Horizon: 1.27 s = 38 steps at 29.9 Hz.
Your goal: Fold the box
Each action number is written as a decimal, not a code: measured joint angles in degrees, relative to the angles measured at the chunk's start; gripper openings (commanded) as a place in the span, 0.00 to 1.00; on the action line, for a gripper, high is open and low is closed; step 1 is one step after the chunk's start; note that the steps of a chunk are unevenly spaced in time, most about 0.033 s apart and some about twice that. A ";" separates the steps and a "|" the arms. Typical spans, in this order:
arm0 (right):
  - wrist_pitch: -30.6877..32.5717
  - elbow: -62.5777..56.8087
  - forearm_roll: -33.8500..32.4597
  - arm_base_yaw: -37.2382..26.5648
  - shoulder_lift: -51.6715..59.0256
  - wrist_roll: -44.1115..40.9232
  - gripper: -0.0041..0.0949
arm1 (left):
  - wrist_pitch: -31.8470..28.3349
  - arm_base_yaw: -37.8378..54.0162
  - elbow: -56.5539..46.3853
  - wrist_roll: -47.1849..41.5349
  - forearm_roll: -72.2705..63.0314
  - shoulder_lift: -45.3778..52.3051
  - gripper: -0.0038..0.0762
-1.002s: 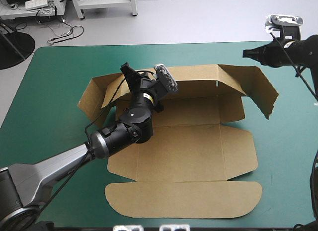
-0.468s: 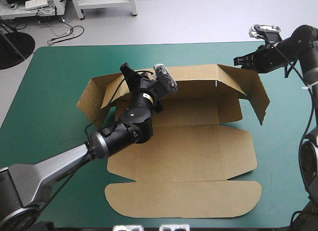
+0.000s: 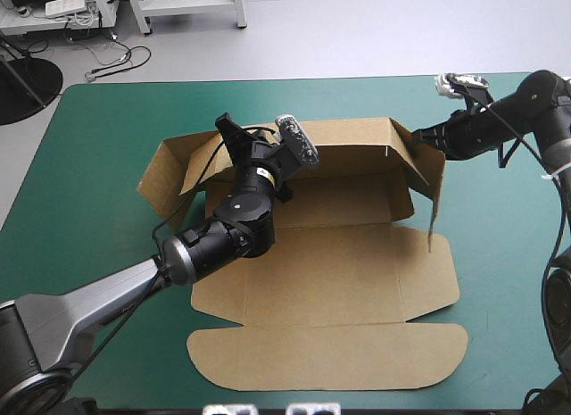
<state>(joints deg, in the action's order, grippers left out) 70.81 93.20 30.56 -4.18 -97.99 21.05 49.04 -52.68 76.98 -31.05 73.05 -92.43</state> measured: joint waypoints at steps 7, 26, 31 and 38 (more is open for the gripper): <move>-4.64 -9.18 5.32 0.00 3.94 5.94 0.02 | -0.36 0.00 0.00 2.09 -0.43 -0.91 0.04; -13.91 -20.36 9.63 0.00 7.29 16.98 0.02 | -0.31 0.09 0.93 9.86 3.77 -9.09 0.04; -16.82 -25.78 13.11 0.00 9.19 23.21 0.02 | -0.31 0.09 0.93 9.86 4.09 -9.14 0.04; -21.85 -32.61 21.43 0.00 13.61 34.52 0.02 | -0.37 0.15 0.93 9.91 4.44 -9.20 0.04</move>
<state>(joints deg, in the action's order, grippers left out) 48.96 60.59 51.99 -4.18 -84.37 55.56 48.67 -52.53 77.91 -21.14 77.49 -101.63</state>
